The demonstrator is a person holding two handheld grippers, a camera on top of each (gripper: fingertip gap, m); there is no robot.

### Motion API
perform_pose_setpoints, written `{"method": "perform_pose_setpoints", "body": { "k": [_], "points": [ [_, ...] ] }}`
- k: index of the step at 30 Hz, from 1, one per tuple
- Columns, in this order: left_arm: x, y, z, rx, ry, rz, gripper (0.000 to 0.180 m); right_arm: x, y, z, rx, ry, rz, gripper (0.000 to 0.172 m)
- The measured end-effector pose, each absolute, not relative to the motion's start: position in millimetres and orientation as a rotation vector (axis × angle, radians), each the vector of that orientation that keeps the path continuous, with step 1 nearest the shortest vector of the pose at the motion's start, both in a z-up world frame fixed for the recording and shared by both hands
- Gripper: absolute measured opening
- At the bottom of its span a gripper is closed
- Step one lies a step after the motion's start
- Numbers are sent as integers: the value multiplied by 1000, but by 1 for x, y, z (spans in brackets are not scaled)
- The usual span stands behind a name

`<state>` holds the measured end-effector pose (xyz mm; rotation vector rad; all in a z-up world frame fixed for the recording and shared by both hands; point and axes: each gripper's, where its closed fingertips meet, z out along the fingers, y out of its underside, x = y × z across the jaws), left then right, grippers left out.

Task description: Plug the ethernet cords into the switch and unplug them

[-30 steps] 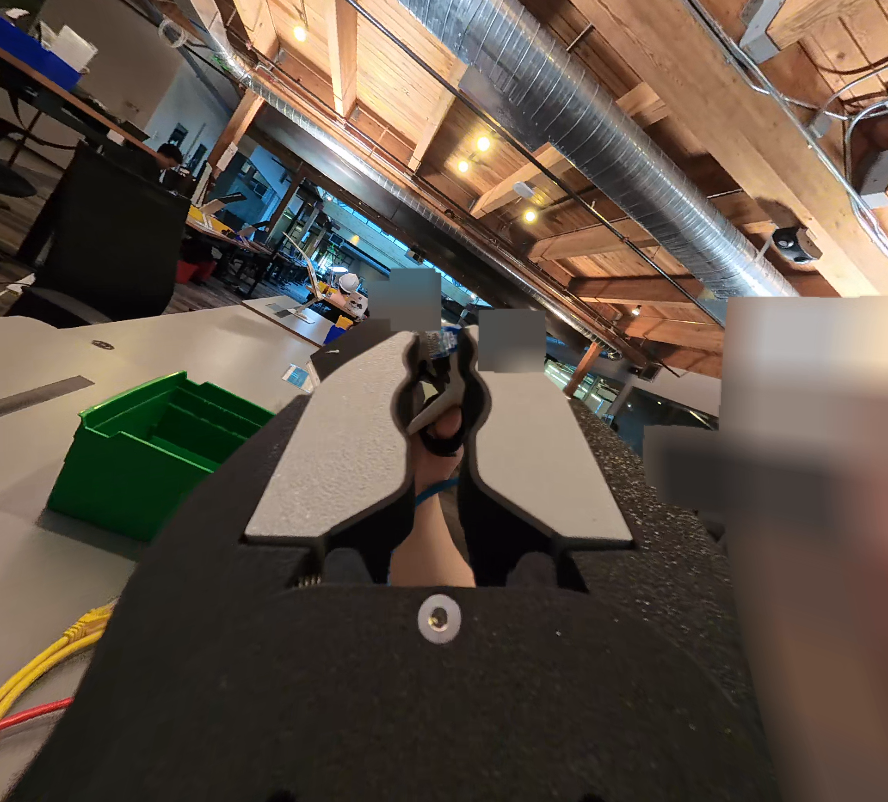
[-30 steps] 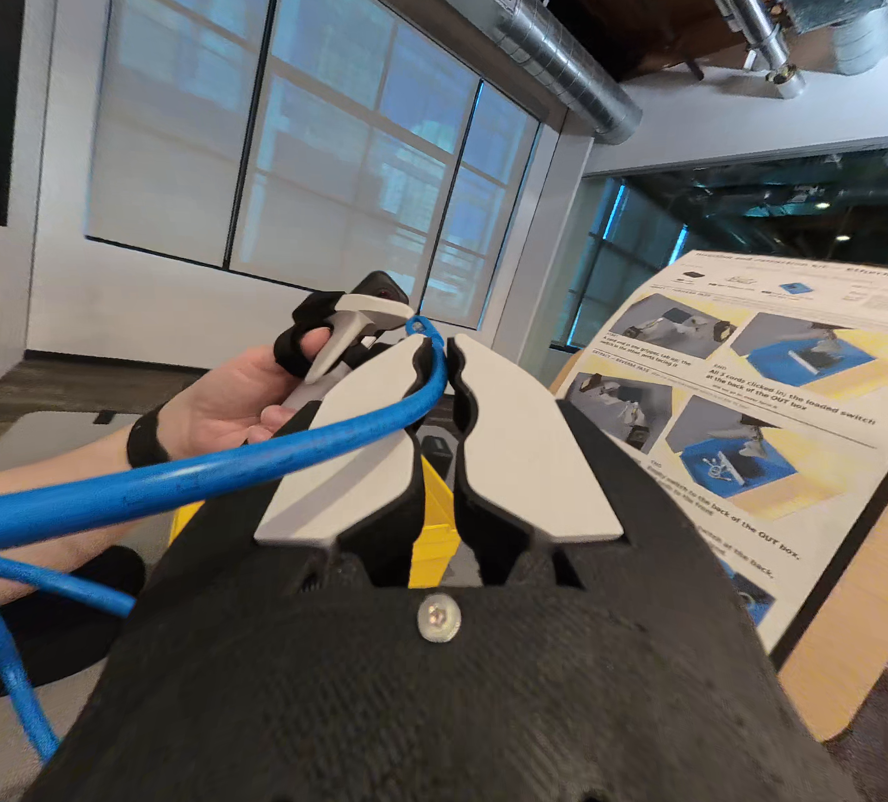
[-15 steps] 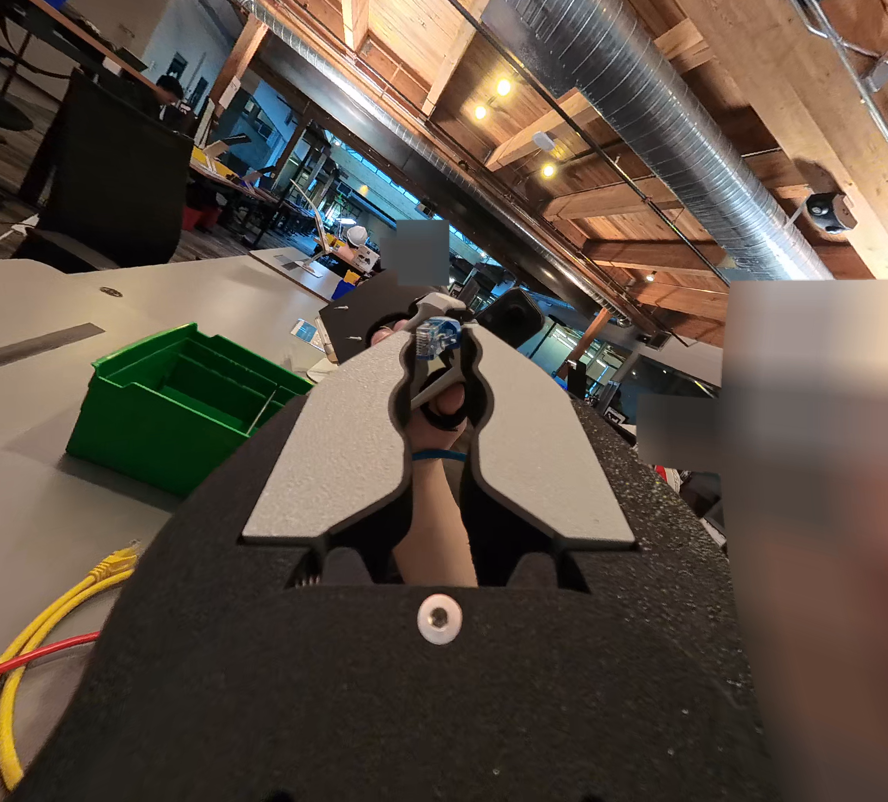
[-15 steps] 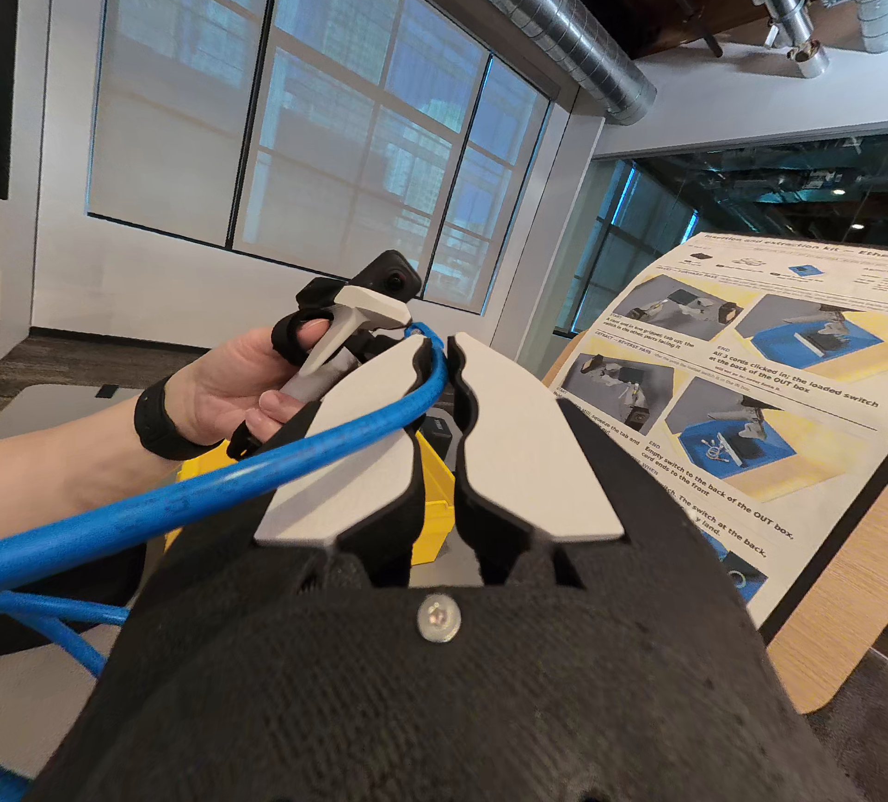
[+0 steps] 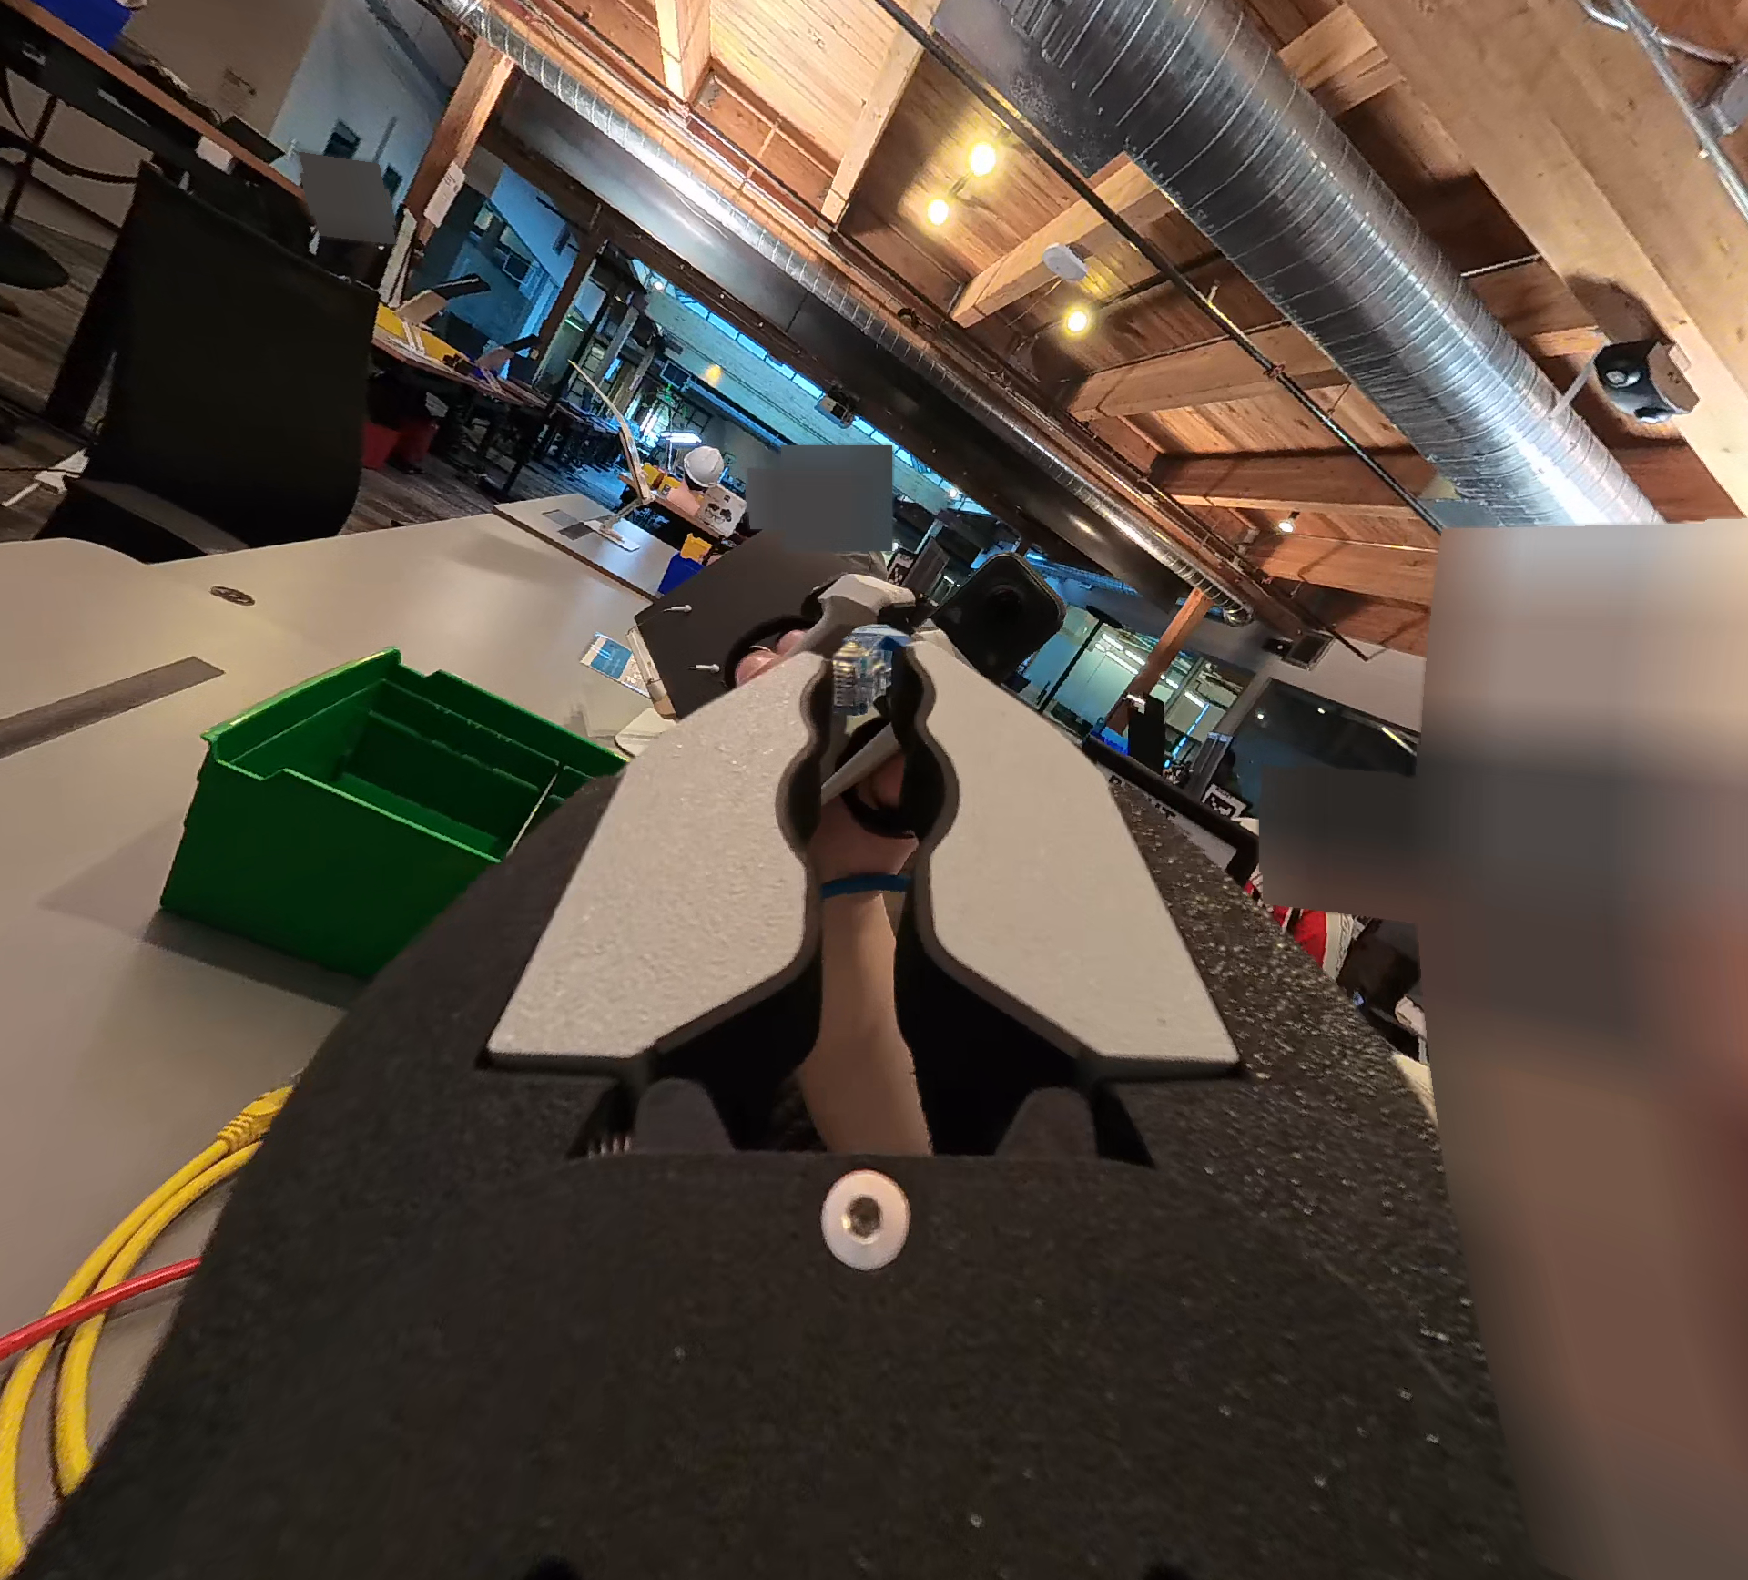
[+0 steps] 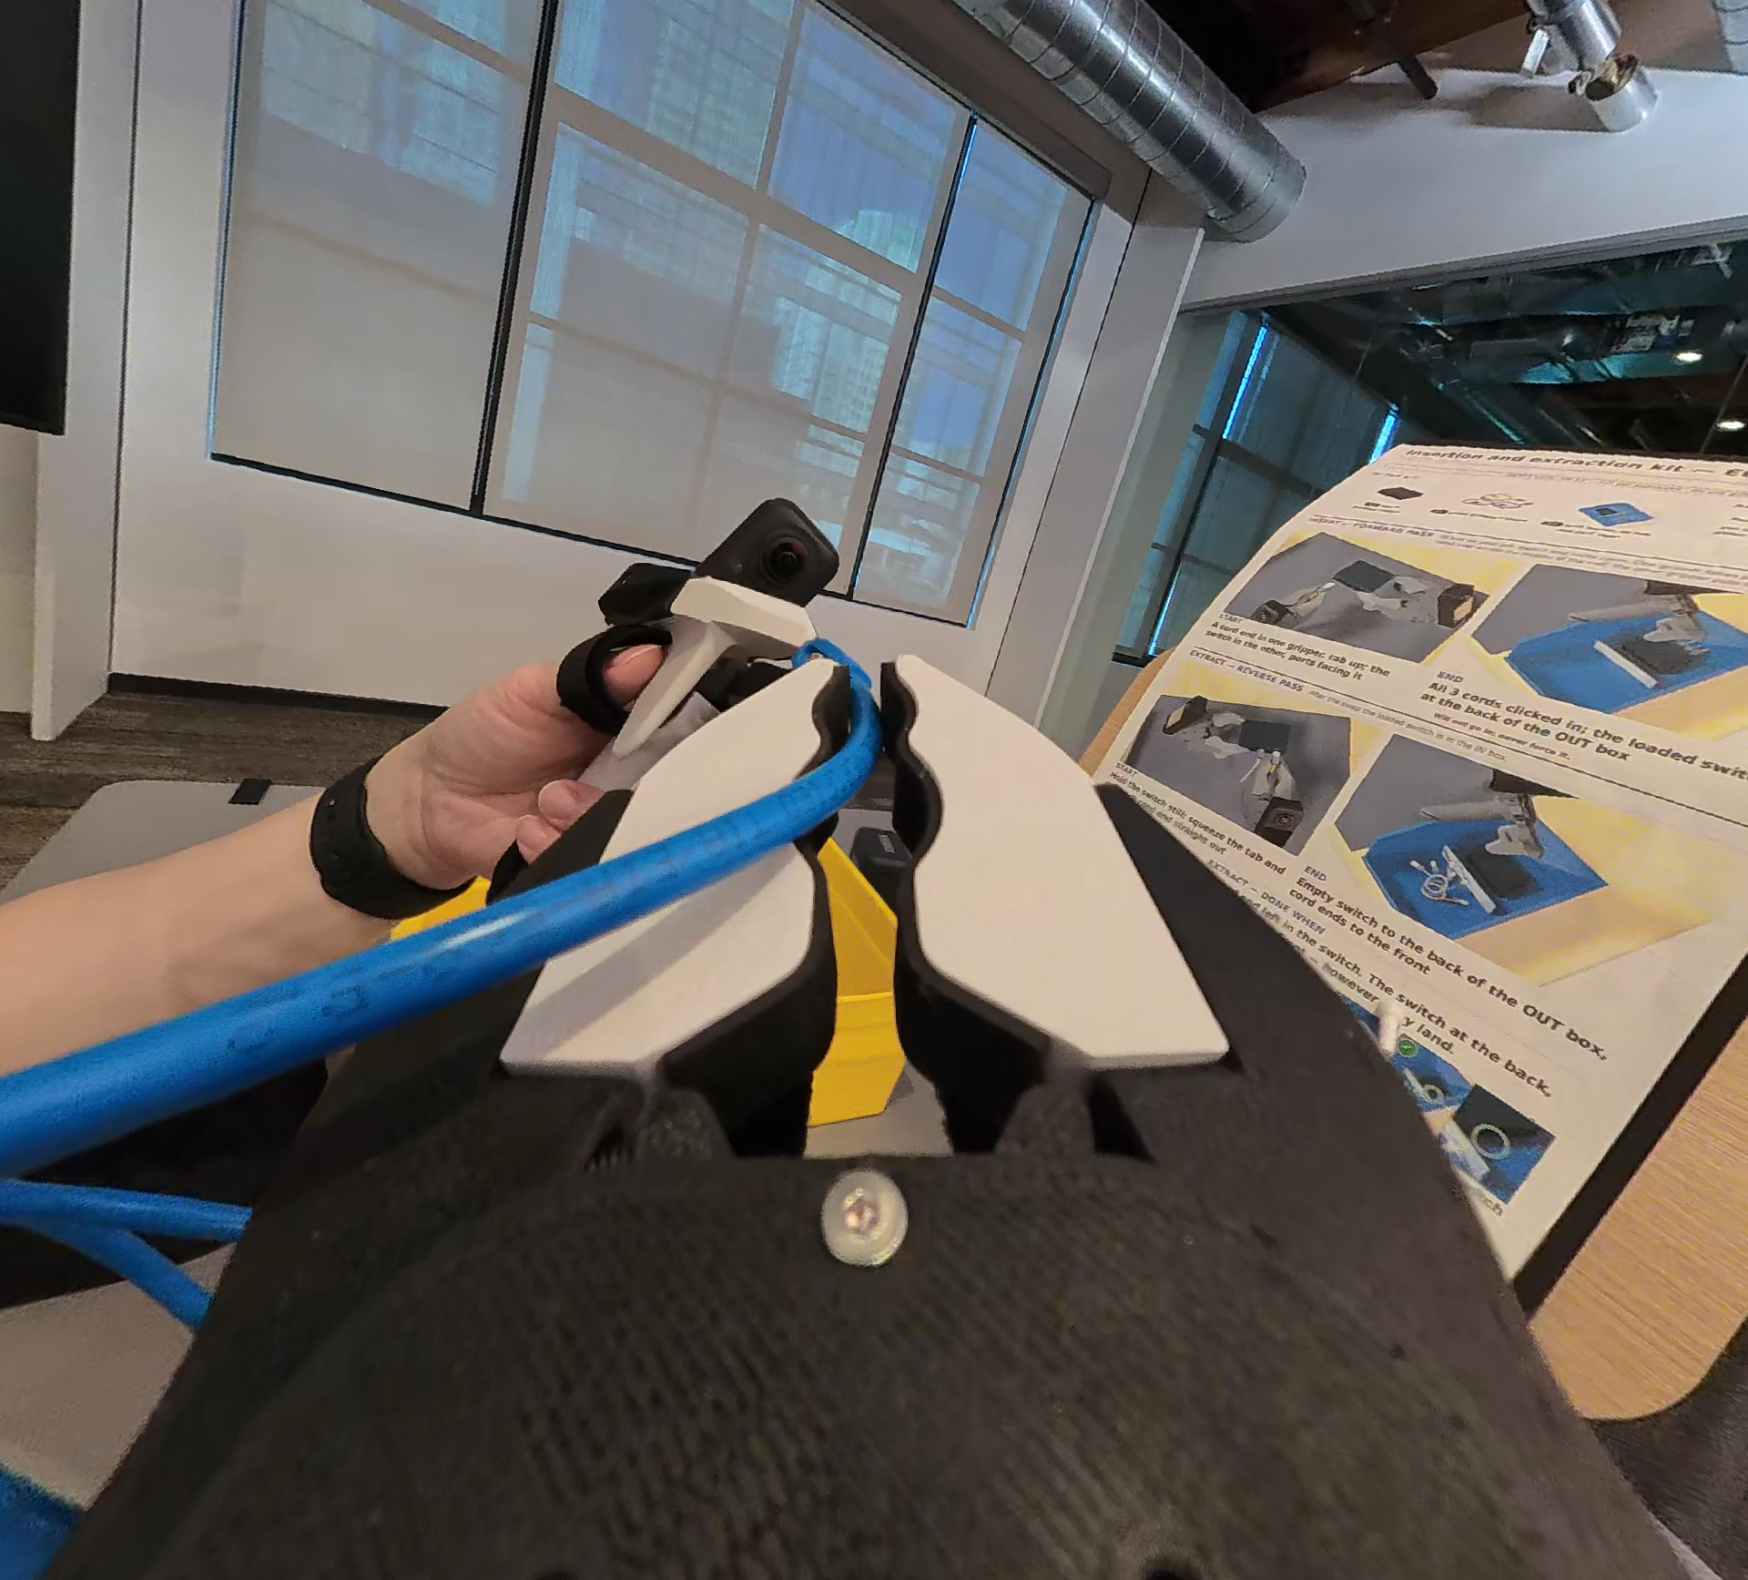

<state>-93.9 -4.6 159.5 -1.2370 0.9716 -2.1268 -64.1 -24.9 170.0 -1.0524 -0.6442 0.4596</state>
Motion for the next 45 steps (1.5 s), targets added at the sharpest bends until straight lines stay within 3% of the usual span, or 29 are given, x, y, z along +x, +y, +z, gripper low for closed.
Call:
{"method": "perform_pose_setpoints", "body": {
  "k": [17,28,45],
  "points": [
    [-91,-8,149,-1284,1054,-2060,9,-70,-21,153,-1100,-735,467,11],
    [-83,-2,125,-1491,1056,-2082,10,-81,-6,120,-1121,-946,-14,23],
    [-75,4,103,-1593,1120,-1952,11,-75,0,102,-1188,-1000,-72,14]
  ]
}}
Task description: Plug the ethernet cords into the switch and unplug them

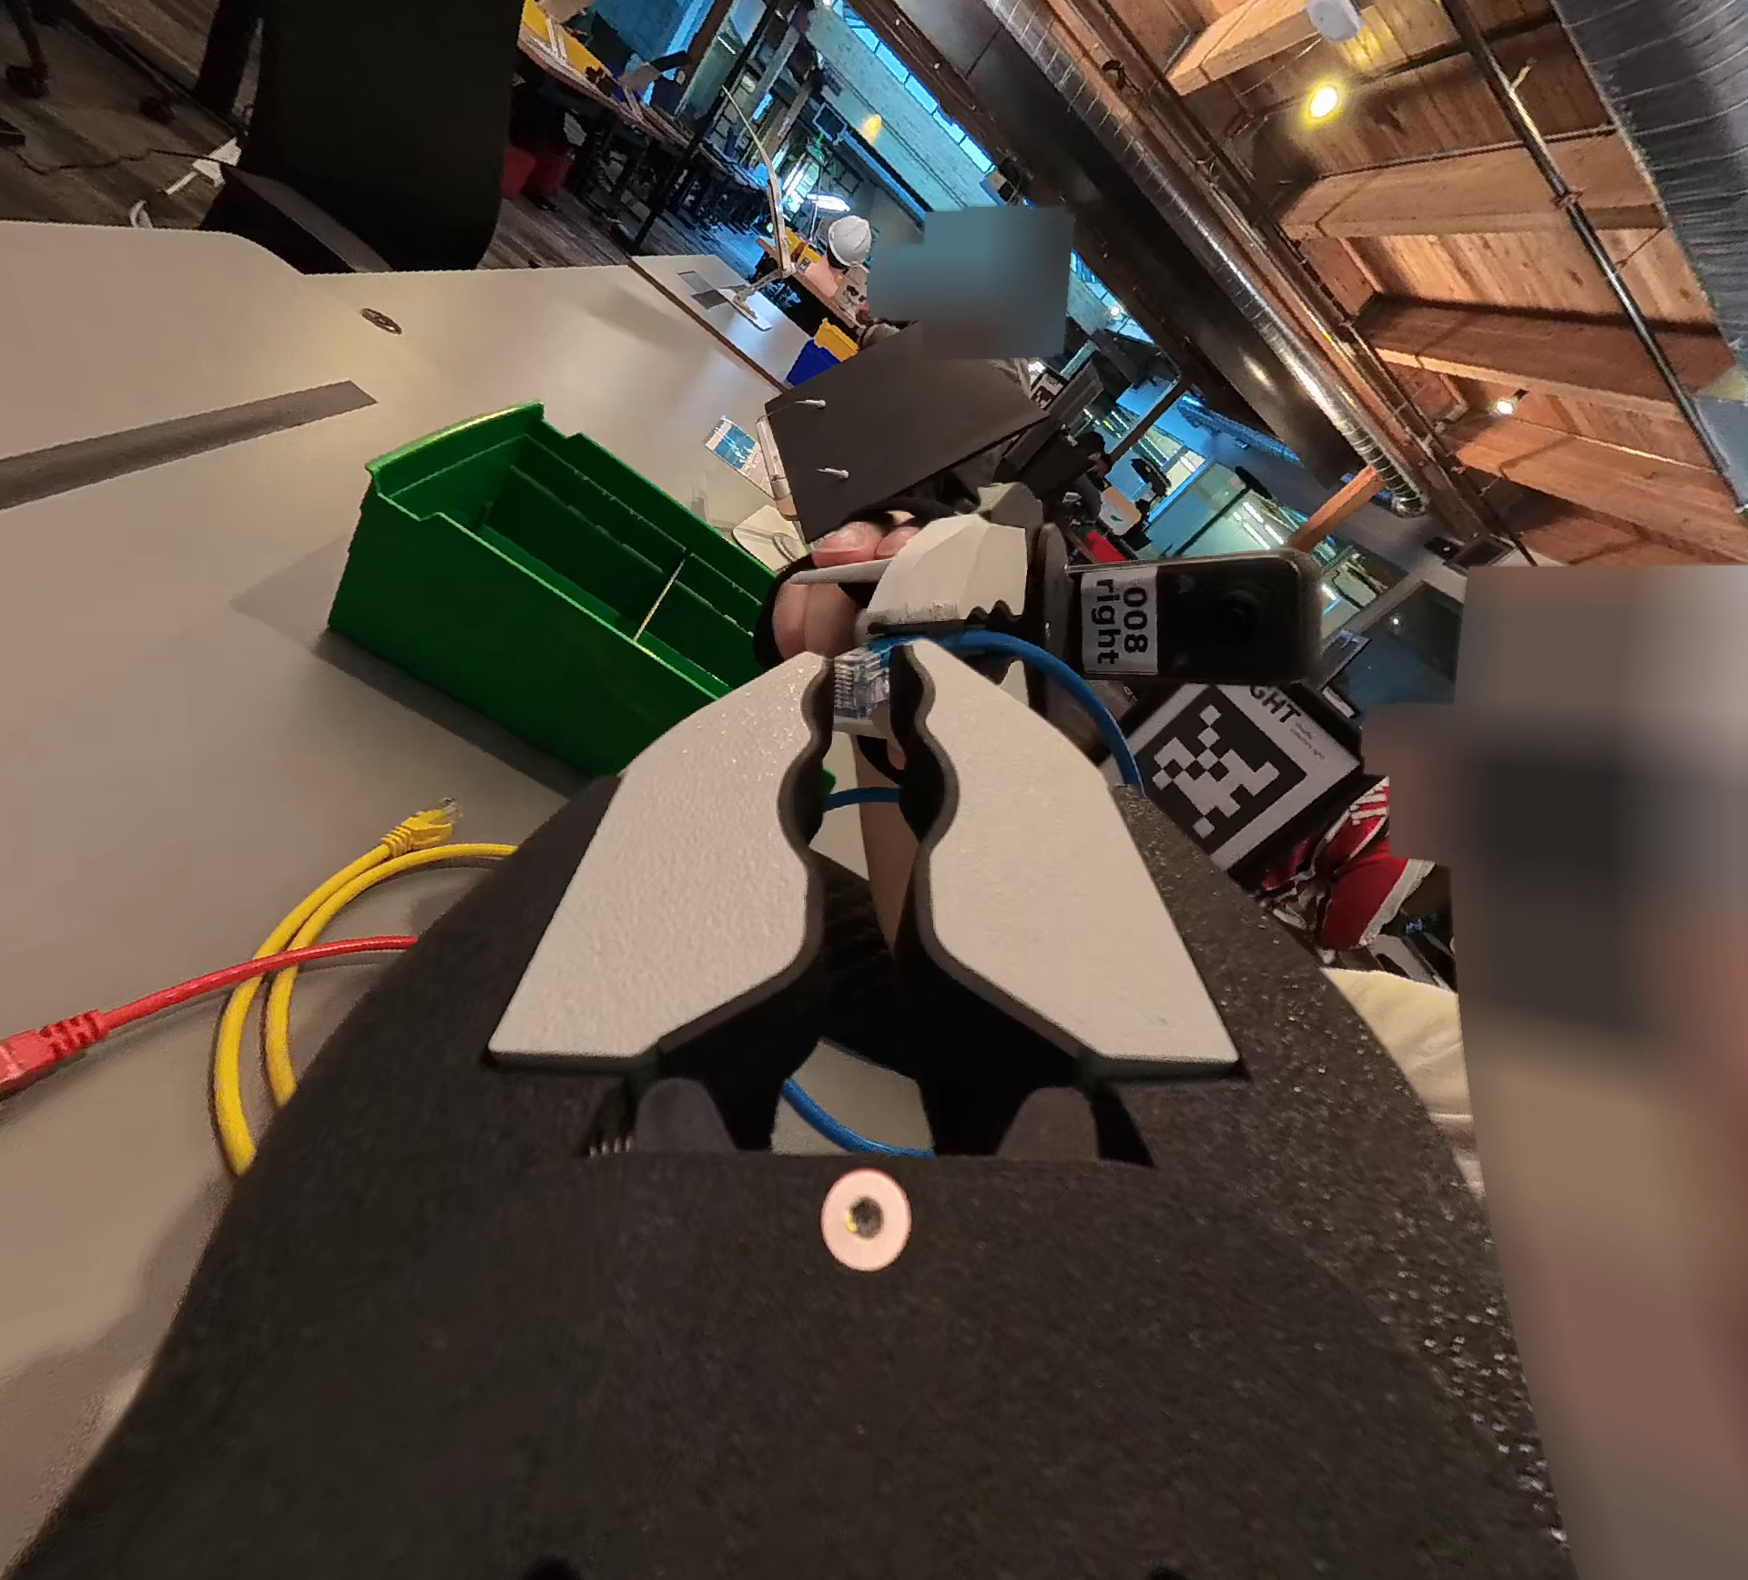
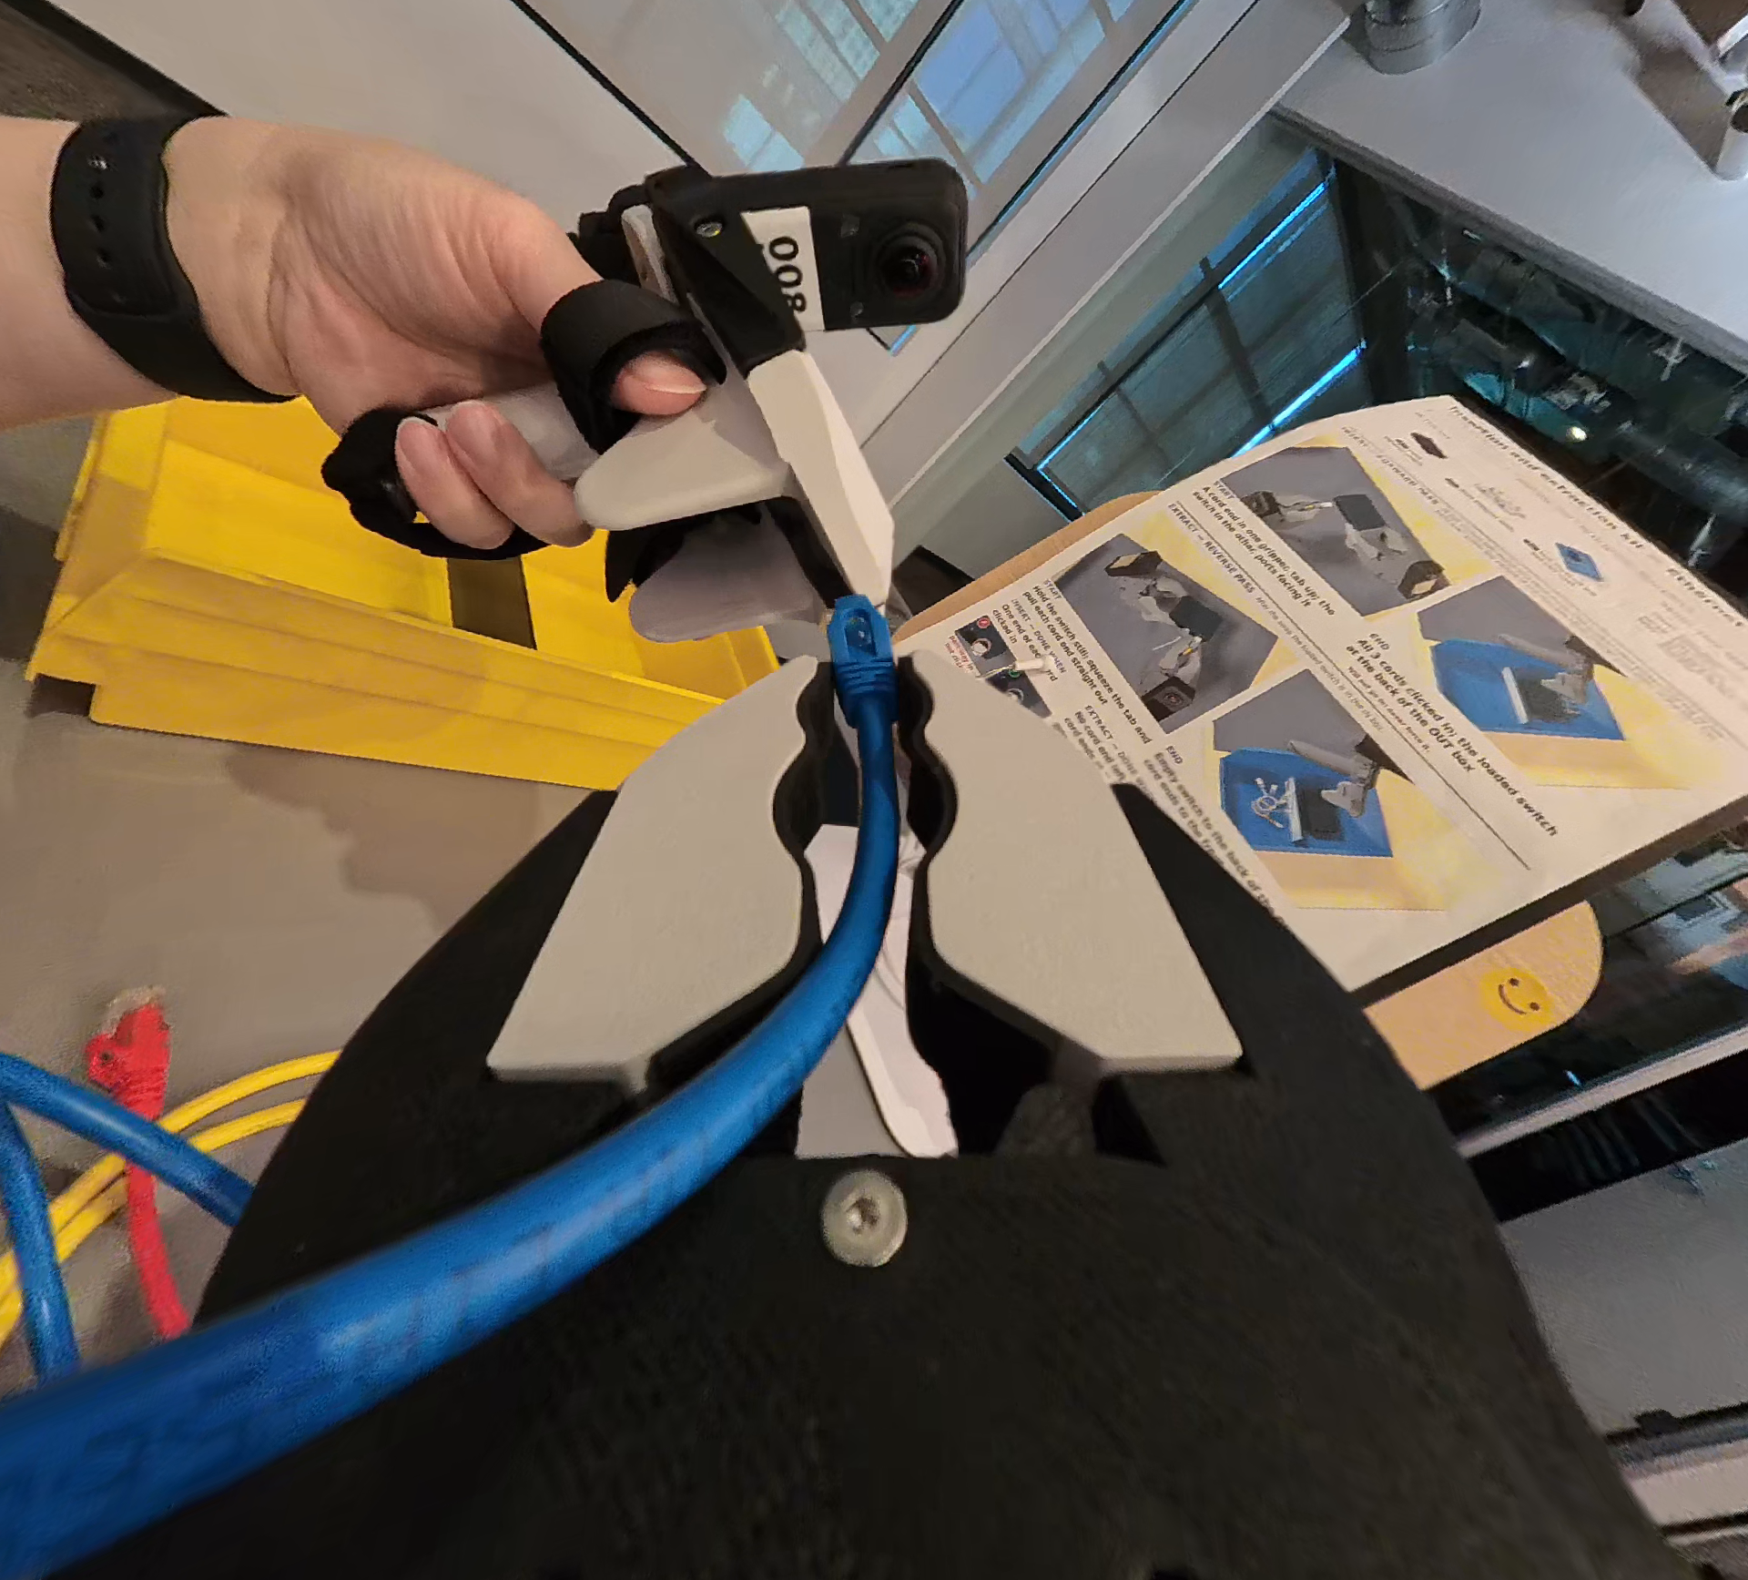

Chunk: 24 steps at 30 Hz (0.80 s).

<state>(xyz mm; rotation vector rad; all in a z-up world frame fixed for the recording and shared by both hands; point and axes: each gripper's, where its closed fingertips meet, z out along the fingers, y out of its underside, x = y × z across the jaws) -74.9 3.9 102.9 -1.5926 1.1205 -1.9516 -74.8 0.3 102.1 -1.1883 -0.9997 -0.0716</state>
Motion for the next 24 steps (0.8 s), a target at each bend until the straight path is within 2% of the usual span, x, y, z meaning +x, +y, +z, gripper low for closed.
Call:
{"method": "perform_pose_setpoints", "body": {
  "k": [24],
  "points": [
    [-73,5,91,-1644,1164,-1875,10,-73,2,91,-1184,-1053,-154,13]
  ]
}}
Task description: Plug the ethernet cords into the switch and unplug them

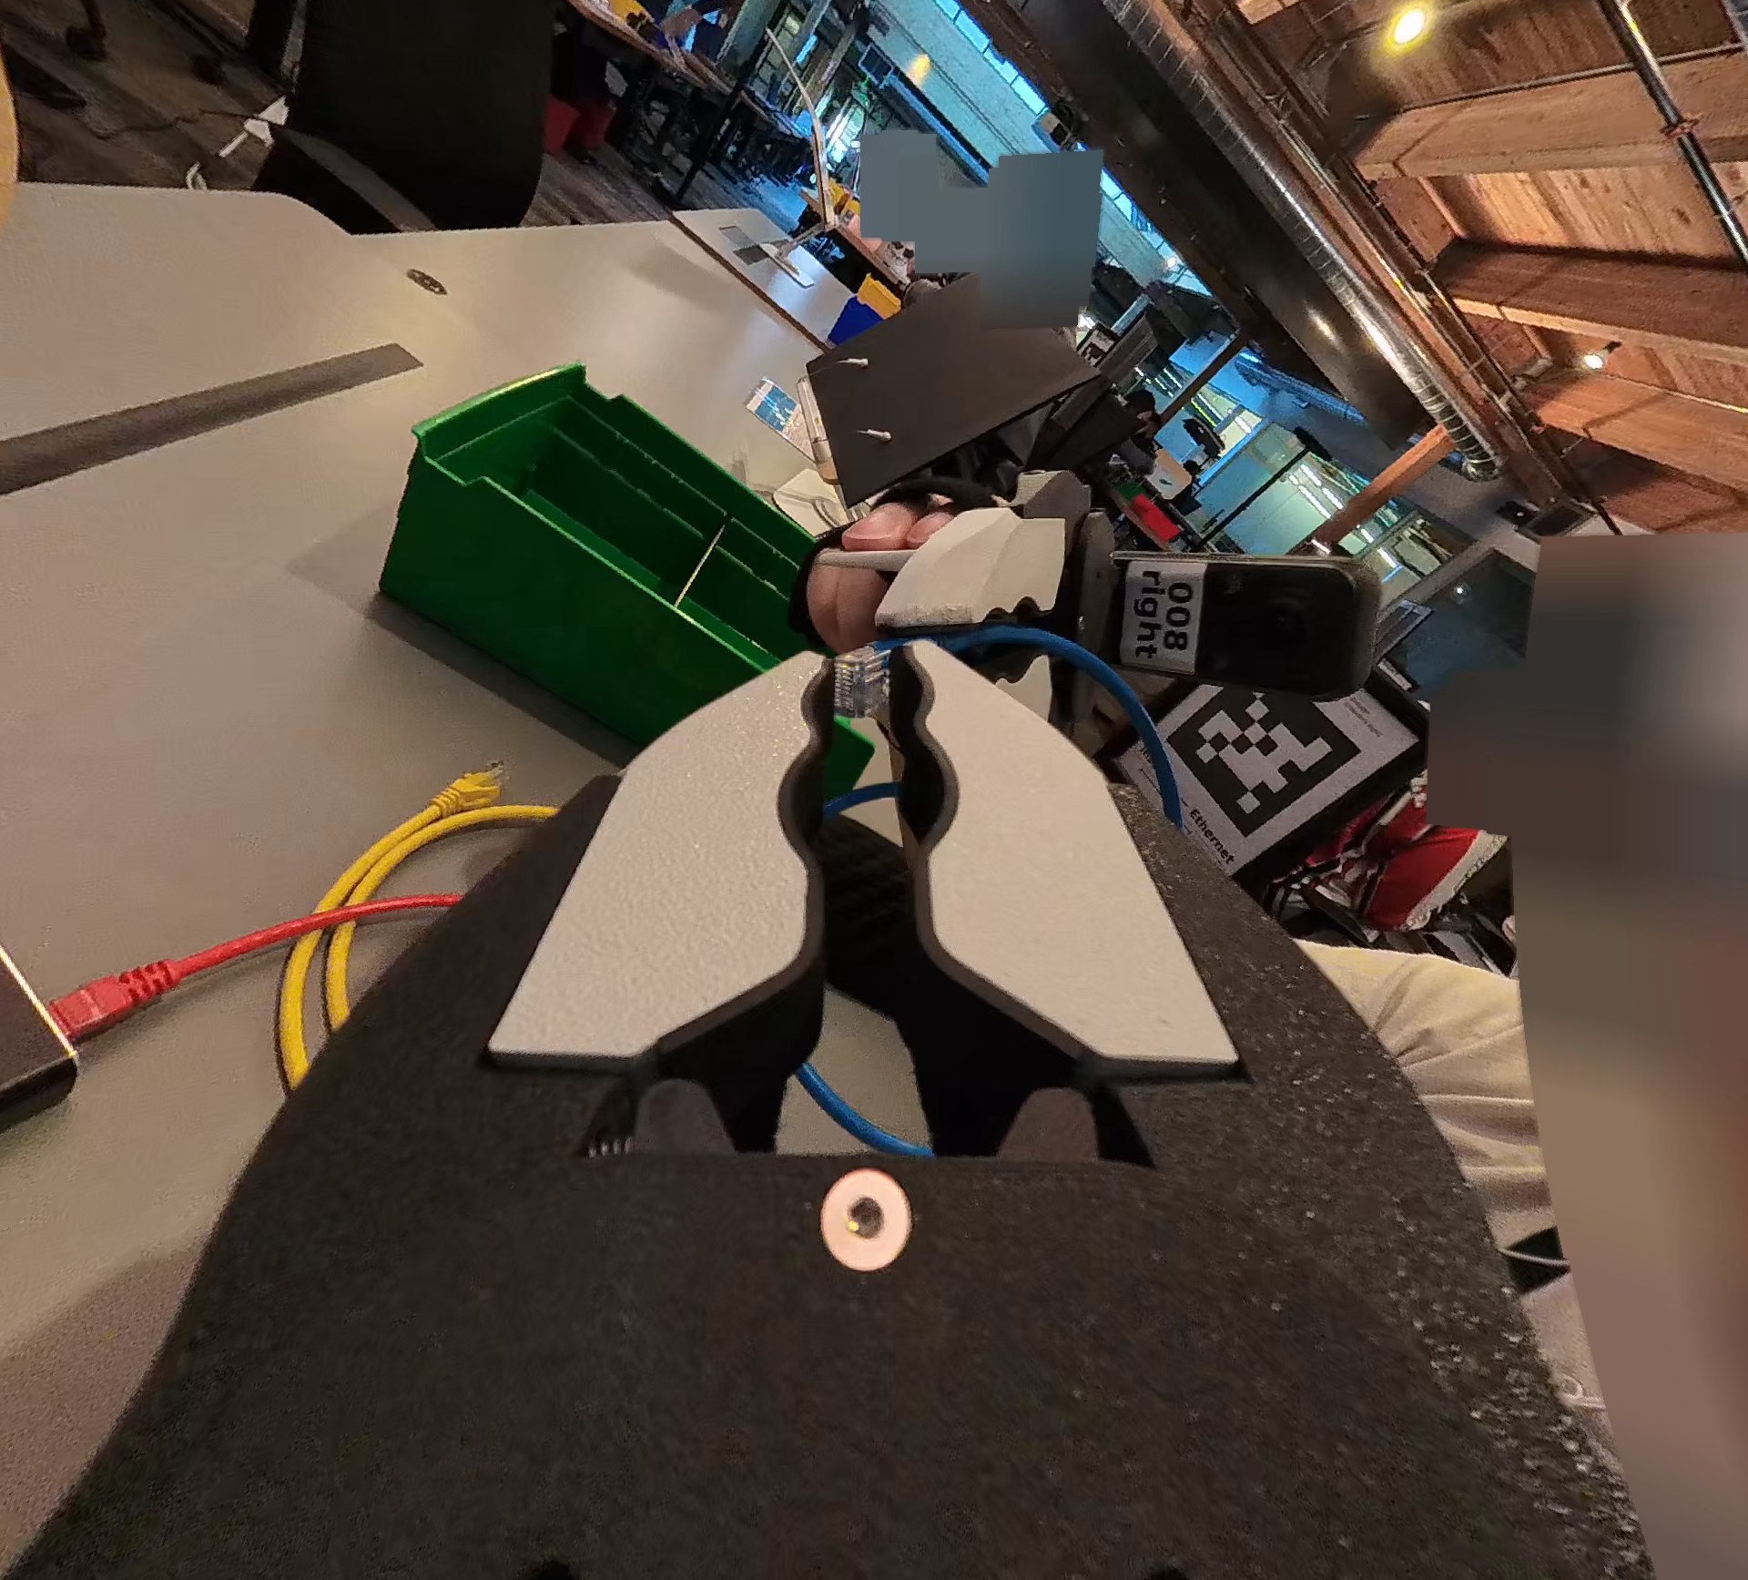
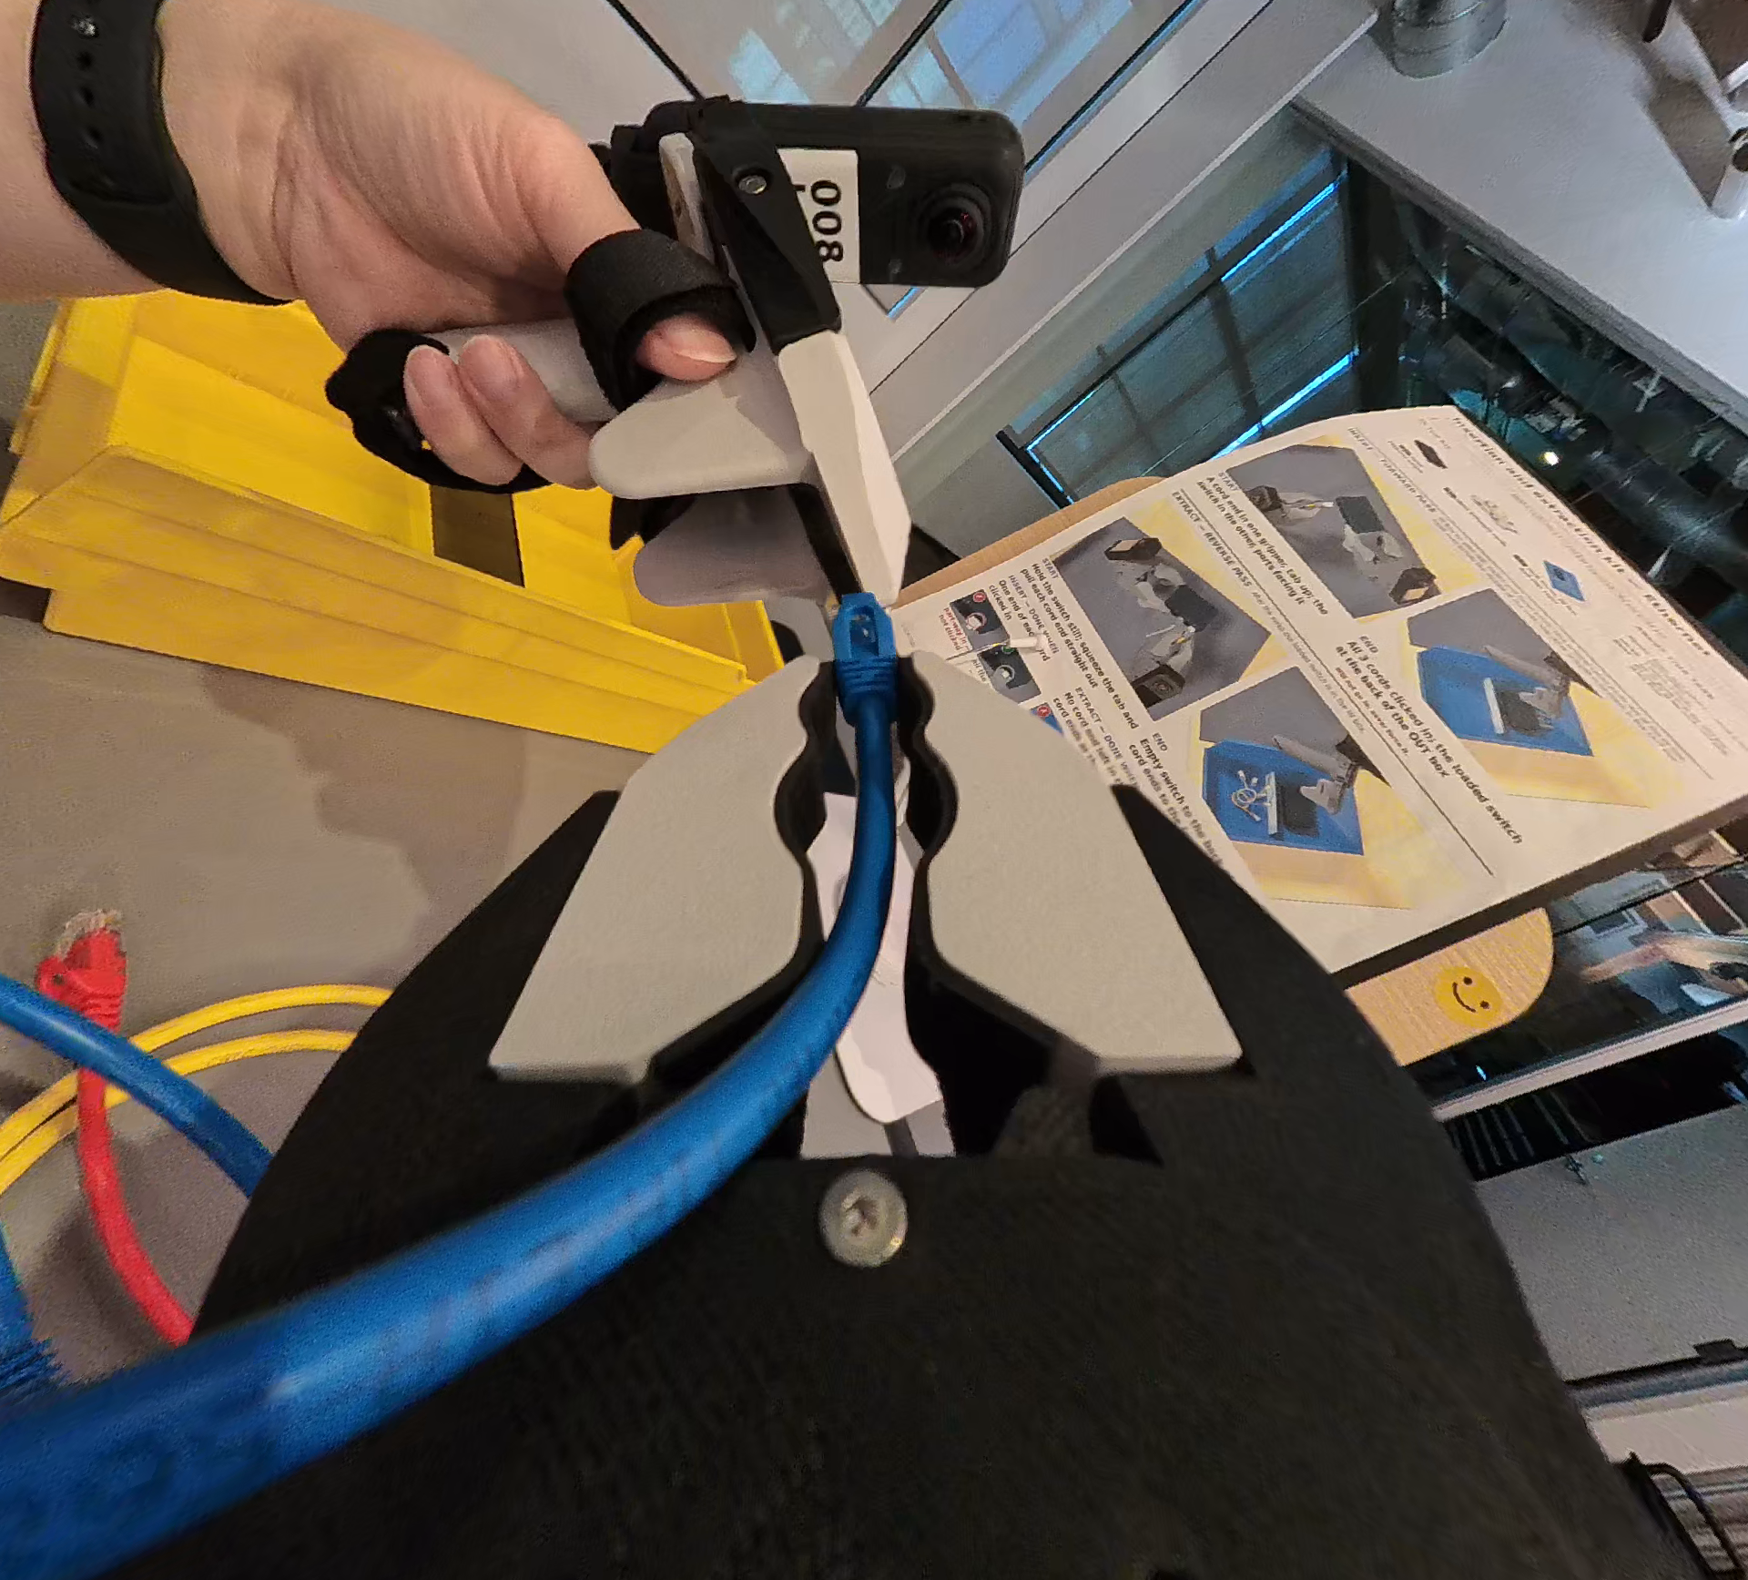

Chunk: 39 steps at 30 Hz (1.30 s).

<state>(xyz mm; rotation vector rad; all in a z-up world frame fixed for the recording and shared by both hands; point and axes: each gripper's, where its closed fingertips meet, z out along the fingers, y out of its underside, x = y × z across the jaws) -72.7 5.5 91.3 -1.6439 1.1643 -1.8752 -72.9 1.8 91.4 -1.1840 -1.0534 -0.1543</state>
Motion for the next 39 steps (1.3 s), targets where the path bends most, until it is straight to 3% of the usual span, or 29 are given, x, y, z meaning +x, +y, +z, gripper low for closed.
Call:
{"method": "perform_pose_setpoints", "body": {
  "k": [3,5,11,14,19,25,39],
  "points": [
    [-72,2,97,-1595,1175,-1881,11,-72,-2,97,-1158,-1037,-122,13],
    [-77,4,107,-1513,1186,-1844,22,-66,-6,103,-1152,-1014,-109,13],
    [-105,31,99,-1381,1350,-1187,45,-40,-46,154,-1066,-911,-58,13],
    [-95,30,71,-1383,1530,-950,52,-30,-69,172,-1036,-904,-23,13],
    [-75,59,-14,-1548,2017,-485,41,-11,-104,183,-985,-924,-11,13],
    [-64,107,-85,-1498,2337,20,61,11,-138,195,-924,-903,-11,13],
    [-71,138,-153,-1450,2684,241,78,23,-131,188,-955,-906,0,13]
  ]
}}
